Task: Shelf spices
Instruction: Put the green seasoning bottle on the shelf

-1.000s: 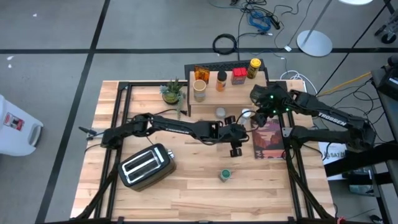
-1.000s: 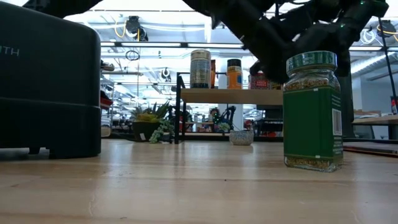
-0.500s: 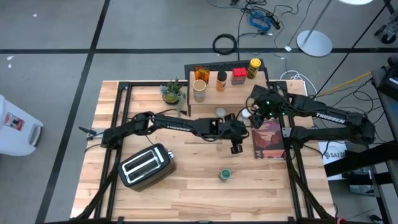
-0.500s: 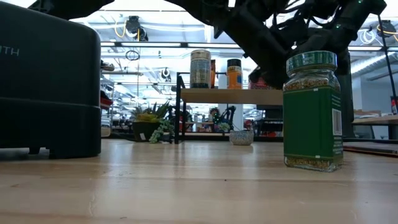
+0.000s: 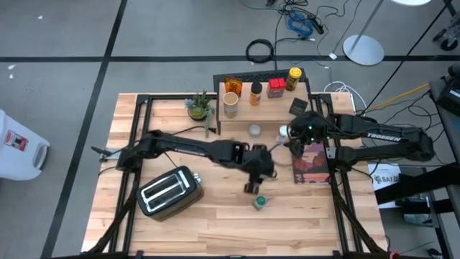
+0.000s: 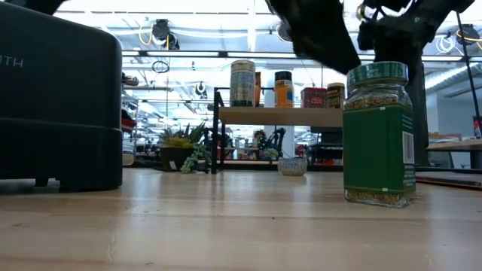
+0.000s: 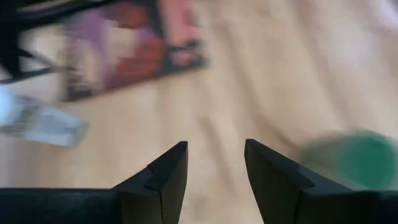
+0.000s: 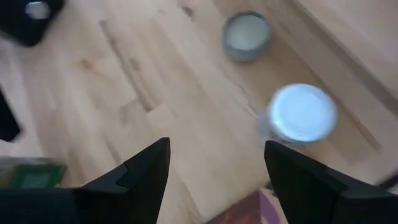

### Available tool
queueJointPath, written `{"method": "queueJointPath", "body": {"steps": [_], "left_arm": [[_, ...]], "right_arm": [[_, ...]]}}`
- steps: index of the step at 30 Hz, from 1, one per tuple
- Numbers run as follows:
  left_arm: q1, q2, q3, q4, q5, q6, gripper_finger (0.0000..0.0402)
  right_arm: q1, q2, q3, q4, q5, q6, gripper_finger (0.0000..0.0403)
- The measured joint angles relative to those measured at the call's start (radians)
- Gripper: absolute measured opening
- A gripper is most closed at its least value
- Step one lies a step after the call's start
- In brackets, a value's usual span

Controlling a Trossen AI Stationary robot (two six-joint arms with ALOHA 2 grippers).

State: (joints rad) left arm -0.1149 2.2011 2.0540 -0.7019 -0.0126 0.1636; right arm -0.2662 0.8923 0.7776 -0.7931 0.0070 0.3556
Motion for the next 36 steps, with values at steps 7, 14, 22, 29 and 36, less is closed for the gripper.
{"method": "queueJointPath", "body": {"steps": [7, 14, 22, 29, 36], "left_arm": [[-0.115, -0.005, 0.0, -0.194, 0.068, 0.029, 0.0195], [-0.157, -0.004, 0.0, -0.108, -0.03, 0.028, 0.0301], [-0.156, -0.004, 0.0, -0.092, 0.043, -0.001, 0.0343], [-0.162, 0.031, 0.0, -0.05, 0.084, -0.02, 0.0343], [-0.159, 0.055, 0.0, -0.025, 0.039, -0.025, 0.0343]], "right_arm": [[0.069, -0.004, 0.0, 0.019, -0.006, 0.005, 0.0249], [0.1, -0.004, 0.0, 0.039, 0.001, 0.027, 0.0249], [0.147, -0.004, 0.0, 0.041, 0.021, 0.056, 0.0249], [0.181, -0.004, 0.0, 0.041, 0.047, 0.093, 0.0249], [0.224, -0.004, 0.0, 0.041, 0.047, 0.113, 0.0249]]}}
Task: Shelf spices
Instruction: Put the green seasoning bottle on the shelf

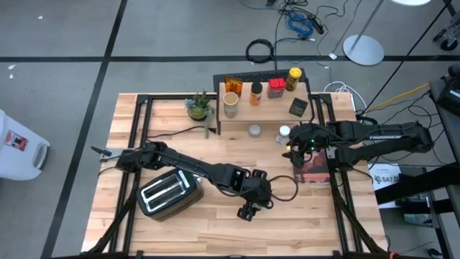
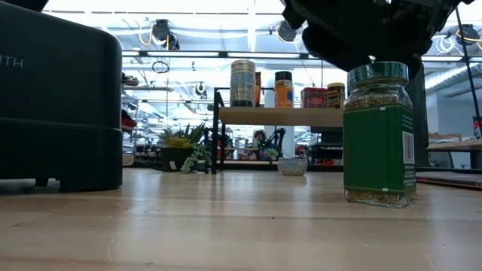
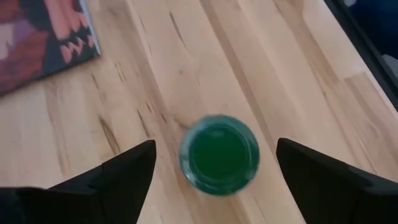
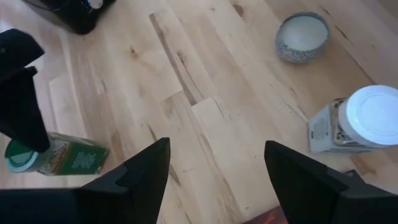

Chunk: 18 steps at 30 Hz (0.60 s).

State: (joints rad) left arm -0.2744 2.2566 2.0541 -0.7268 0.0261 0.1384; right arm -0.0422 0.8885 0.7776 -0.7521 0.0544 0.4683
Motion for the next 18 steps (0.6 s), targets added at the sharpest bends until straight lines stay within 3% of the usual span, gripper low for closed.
{"method": "queueJointPath", "body": {"steps": [13, 18], "left_arm": [[0.001, 0.037, 0.0, 0.008, 0.021, 0.008, 0.0341], [0.005, 0.048, 0.0, 0.022, 0.021, 0.007, 0.0313]], "right_arm": [[0.08, 0.0, 0.0, 0.078, -0.008, -0.042, 0.0249], [0.093, 0.0, 0.0, 0.105, -0.008, -0.05, 0.0249]]}}
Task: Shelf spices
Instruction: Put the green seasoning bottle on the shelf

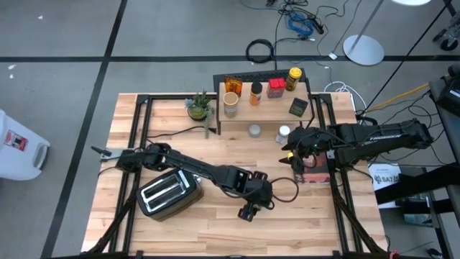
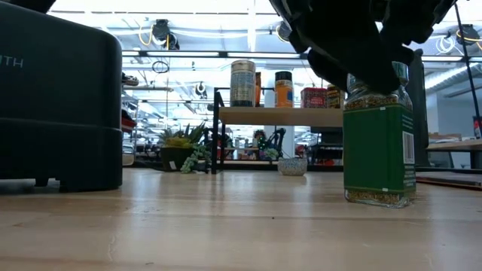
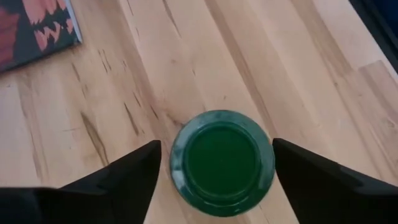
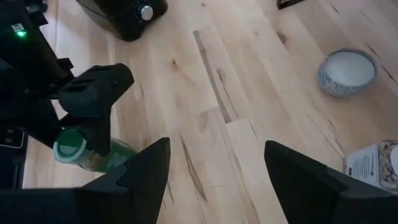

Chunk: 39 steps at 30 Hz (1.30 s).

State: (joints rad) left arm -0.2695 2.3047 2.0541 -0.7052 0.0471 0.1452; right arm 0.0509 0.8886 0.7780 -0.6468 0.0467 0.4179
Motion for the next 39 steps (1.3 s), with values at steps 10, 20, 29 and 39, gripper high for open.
{"method": "queueJointPath", "body": {"steps": [10, 20, 29, 39], "left_arm": [[0.0, 0.0, 0.0, 0.002, 0.001, 0.019, 0.0262], [0.0, 0.0, 0.0, 0.002, 0.002, 0.023, 0.0219], [0.0, -0.001, 0.0, -0.001, 0.003, 0.025, 0.0213], [0.0, -0.008, 0.0, -0.02, 0.003, 0.021, 0.0211]], "right_arm": [[0.0, 0.0, 0.0, 0.0, 0.005, 0.0, 0.0249], [0.0, 0.021, 0.0, 0.0, 0.005, 0.0, 0.0249], [0.0, 0.055, 0.0, 0.0, 0.008, -0.001, 0.0249], [0.0, 0.055, 0.0, -0.001, 0.014, -0.01, 0.0249]]}}
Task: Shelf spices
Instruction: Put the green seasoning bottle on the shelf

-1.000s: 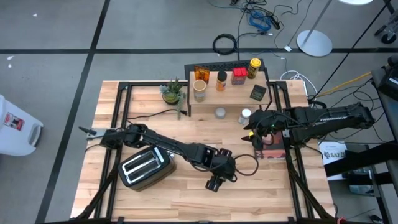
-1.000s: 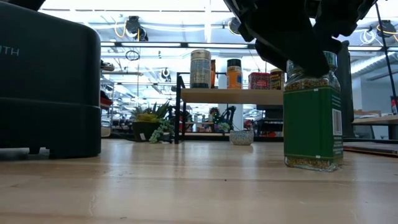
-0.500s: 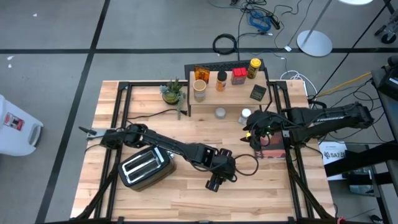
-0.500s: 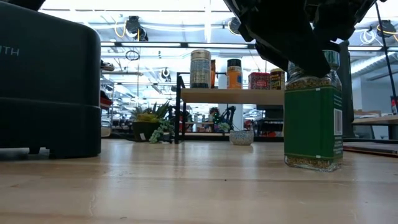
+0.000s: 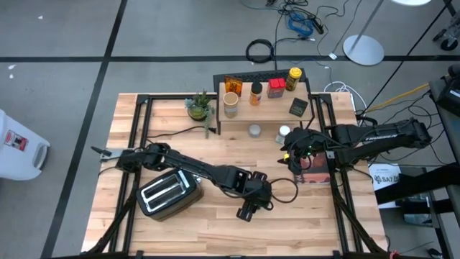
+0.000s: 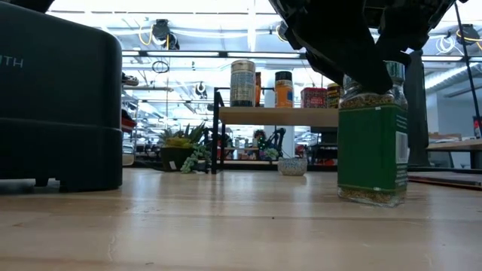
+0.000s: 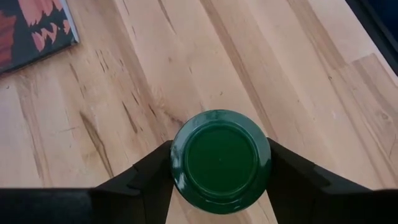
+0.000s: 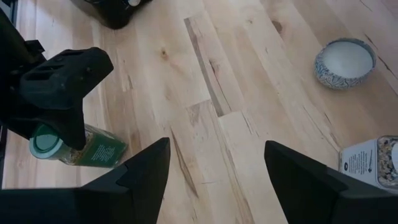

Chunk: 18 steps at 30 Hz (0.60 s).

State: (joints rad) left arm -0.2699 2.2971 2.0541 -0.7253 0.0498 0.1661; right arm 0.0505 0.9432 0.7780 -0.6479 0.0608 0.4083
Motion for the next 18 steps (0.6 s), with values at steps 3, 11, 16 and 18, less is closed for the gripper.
{"method": "queueJointPath", "body": {"steps": [3, 11, 16, 18], "left_arm": [[0.0, -0.004, 0.0, 0.0, 0.0, -0.001, 0.0211], [-0.001, -0.025, -0.001, -0.017, -0.03, -0.002, 0.0211], [-0.002, -0.052, -0.001, -0.027, -0.043, -0.003, 0.0211], [-0.004, -0.059, -0.001, -0.028, -0.052, -0.003, 0.0211]], "right_arm": [[0.0, 0.0, 0.0, -0.002, 0.0, -0.001, 0.0249], [0.0, 0.0, 0.0, -0.019, 0.0, -0.001, 0.0249], [0.0, 0.0, 0.0, -0.018, 0.0, 0.0, 0.0249], [0.0, 0.0, 0.0, -0.018, 0.0, 0.0, 0.0249]]}}
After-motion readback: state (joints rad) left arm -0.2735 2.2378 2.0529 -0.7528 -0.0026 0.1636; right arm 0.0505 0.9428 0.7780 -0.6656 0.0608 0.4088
